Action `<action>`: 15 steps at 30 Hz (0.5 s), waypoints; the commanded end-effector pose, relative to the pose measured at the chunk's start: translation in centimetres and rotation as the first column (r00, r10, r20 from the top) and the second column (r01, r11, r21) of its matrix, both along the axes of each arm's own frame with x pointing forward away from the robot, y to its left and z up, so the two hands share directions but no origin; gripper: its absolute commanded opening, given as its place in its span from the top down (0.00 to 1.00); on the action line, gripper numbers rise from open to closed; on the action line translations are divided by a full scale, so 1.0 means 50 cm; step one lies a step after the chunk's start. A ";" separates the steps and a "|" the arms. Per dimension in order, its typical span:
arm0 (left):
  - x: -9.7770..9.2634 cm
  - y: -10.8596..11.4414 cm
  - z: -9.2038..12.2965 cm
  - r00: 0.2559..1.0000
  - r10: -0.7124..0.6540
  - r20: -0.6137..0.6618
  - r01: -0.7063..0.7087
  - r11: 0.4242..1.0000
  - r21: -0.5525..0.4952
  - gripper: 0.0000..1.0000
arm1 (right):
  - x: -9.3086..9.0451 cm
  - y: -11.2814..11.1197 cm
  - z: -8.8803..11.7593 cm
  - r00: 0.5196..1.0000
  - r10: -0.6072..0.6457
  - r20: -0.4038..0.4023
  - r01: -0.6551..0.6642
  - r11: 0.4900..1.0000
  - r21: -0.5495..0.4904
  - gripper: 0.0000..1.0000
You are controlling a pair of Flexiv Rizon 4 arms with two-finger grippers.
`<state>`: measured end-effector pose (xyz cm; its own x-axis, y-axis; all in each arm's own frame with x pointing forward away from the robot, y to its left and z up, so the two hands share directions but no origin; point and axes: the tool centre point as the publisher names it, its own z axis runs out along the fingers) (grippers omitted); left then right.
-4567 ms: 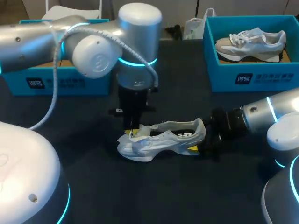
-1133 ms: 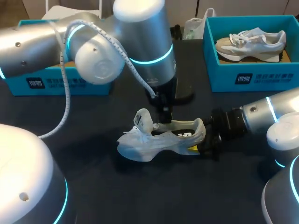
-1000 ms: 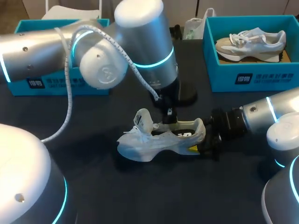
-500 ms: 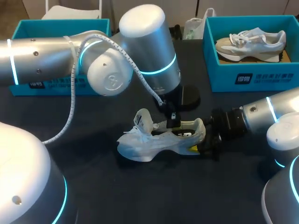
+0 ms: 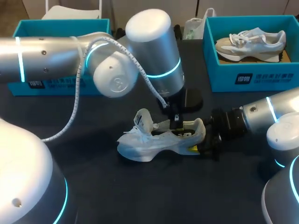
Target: Take the shoe out of the shoebox, open the shoe tongue, remove and reinsert the insole, then place the shoe into the shoebox
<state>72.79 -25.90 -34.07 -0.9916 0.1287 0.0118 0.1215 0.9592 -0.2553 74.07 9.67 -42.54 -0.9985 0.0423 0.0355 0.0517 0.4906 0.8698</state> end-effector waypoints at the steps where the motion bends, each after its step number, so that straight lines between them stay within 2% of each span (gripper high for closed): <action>1: 0.023 -0.019 -0.032 0.999 -0.006 -0.041 0.007 1.000 0.019 1.00 | 0.002 0.009 -0.008 1.000 -0.001 0.000 0.001 1.000 -0.005 1.00; 6: 0.029 -0.012 -0.064 0.997 -0.019 -0.073 0.023 0.998 0.053 1.00 | 0.002 0.009 -0.008 1.000 -0.001 0.000 0.001 1.000 -0.005 1.00; 15: -0.001 0.009 -0.093 0.986 -0.063 -0.152 0.074 0.995 0.071 1.00 | 0.002 0.009 -0.008 1.000 -0.001 0.000 0.001 1.000 -0.005 1.00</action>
<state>72.65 -25.48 -38.28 -0.9725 0.1750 0.1538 0.1425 0.9690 -0.2016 74.06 9.67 -42.53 -0.9985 0.0422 0.0355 0.0517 0.4906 0.8698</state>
